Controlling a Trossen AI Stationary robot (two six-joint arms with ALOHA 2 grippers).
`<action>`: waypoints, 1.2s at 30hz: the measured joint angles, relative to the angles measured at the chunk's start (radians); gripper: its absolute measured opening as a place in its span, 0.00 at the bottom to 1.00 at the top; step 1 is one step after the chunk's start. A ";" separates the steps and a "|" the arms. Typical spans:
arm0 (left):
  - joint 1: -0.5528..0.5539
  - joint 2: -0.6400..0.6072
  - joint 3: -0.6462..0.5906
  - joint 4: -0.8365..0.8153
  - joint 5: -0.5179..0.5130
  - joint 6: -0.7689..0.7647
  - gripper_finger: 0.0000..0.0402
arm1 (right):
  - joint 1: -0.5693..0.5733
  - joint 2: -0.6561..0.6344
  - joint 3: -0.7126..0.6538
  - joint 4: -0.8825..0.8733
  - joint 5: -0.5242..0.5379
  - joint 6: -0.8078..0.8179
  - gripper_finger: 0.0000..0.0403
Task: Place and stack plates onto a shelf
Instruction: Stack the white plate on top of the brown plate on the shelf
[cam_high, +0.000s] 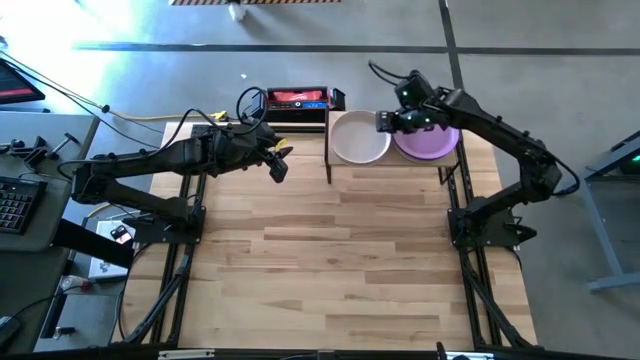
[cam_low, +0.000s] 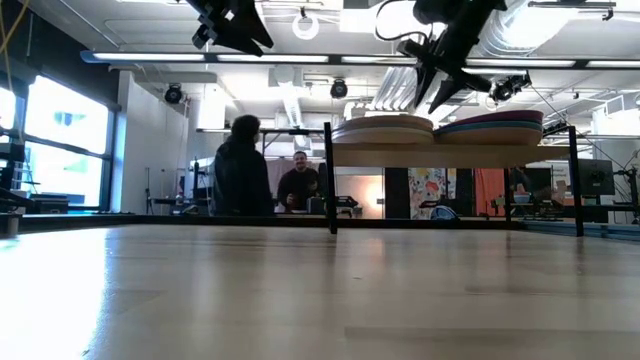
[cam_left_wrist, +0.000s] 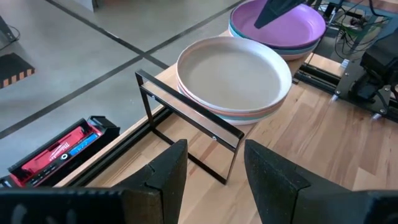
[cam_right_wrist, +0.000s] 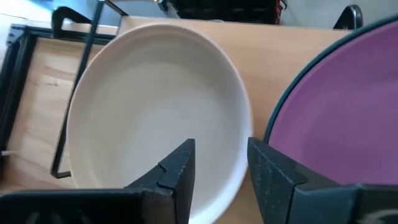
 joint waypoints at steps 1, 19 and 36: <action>0.000 0.000 0.000 0.000 0.000 0.000 0.37 | -0.003 0.000 0.007 -0.004 0.000 -0.003 0.31; 0.000 0.000 0.000 -0.001 0.000 -0.010 0.37 | 0.195 0.000 0.018 -0.050 -0.244 -0.040 0.31; 0.001 0.000 0.000 0.001 0.000 -0.010 0.37 | 0.344 0.114 0.017 -0.030 -0.107 0.005 0.31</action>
